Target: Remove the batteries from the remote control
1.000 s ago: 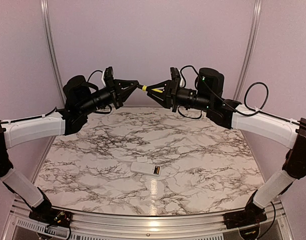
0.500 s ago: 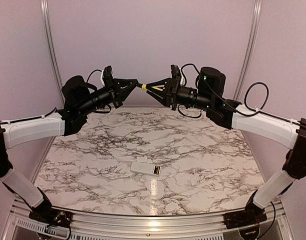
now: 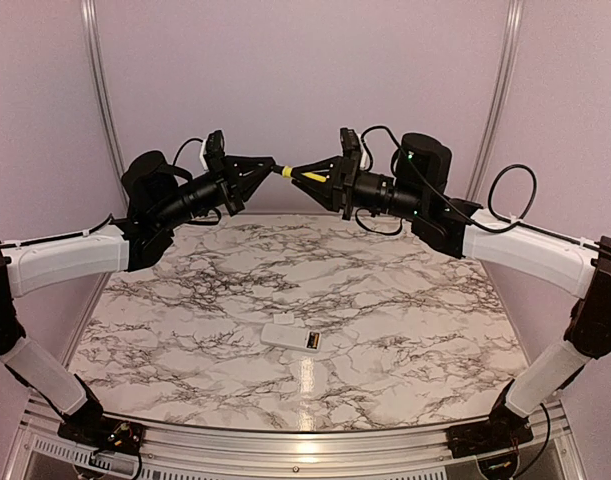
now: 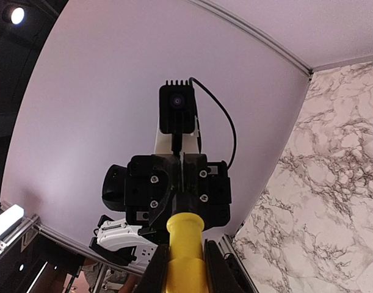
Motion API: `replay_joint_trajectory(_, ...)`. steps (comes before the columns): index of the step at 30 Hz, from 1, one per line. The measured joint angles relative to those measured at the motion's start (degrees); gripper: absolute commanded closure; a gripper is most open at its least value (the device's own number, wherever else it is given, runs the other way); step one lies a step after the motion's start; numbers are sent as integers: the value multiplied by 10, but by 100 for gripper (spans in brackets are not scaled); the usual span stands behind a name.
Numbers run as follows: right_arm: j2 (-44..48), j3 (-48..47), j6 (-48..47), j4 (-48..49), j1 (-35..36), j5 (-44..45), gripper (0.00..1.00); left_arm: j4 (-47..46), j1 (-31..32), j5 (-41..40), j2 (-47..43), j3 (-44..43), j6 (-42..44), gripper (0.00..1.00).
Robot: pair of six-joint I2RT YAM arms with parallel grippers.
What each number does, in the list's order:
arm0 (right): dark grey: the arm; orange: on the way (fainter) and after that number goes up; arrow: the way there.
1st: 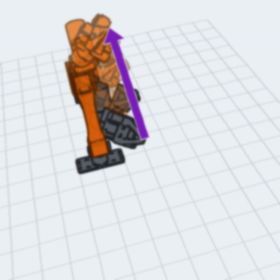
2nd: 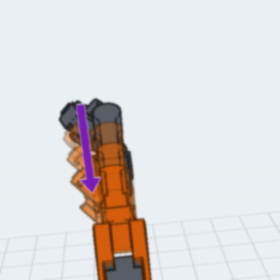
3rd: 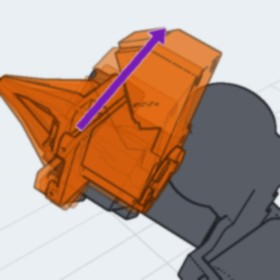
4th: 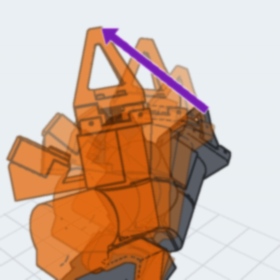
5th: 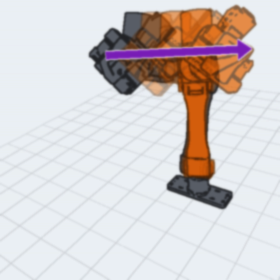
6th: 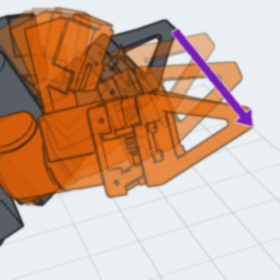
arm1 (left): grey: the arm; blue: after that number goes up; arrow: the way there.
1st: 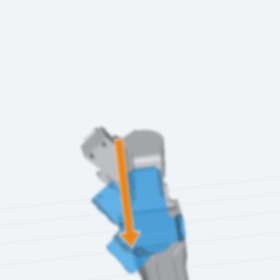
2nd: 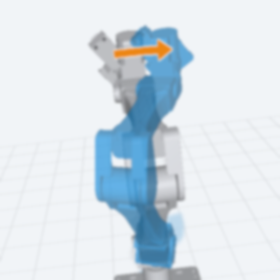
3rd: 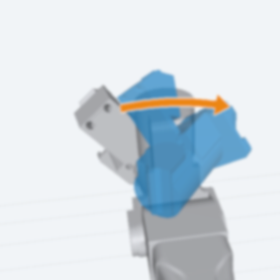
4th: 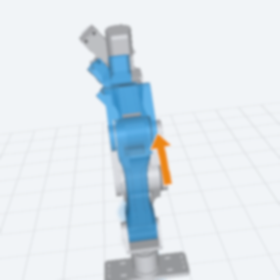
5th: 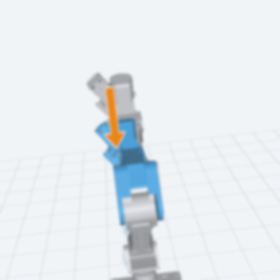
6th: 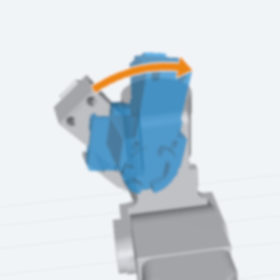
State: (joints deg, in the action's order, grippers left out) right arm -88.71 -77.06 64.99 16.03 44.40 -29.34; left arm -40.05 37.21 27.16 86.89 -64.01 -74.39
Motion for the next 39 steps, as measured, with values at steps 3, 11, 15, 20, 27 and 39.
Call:
replay_joint_trajectory(3, 0, 0, -2, -4, 0, 0, 100, 4, -2, 3, 2, 1, 9, 52)
replay_joint_trajectory(11, 14, -9, -31, -72, 7, 24, 100, 38, -15, 2, 7, 22, 33, 4)
replay_joint_trajectory(15, 26, -17, -44, -123, 8, 43, 100, 70, -17, -5, -1, 34, 59, 1)
replay_joint_trajectory(20, 30, -41, -66, -214, 7, 74, 100, 165, -18, -29, -40, 35, 140, 1)
replay_joint_trajectory(27, 34, -72, -113, -366, 7, 118, 100, 353, -19, -104, -102, 20, 320, 1)
replay_joint_trajectory(39, 77, -44, -169, -539, 6, 160, 100, 466, -23, -164, -89, 45, 636, 7)
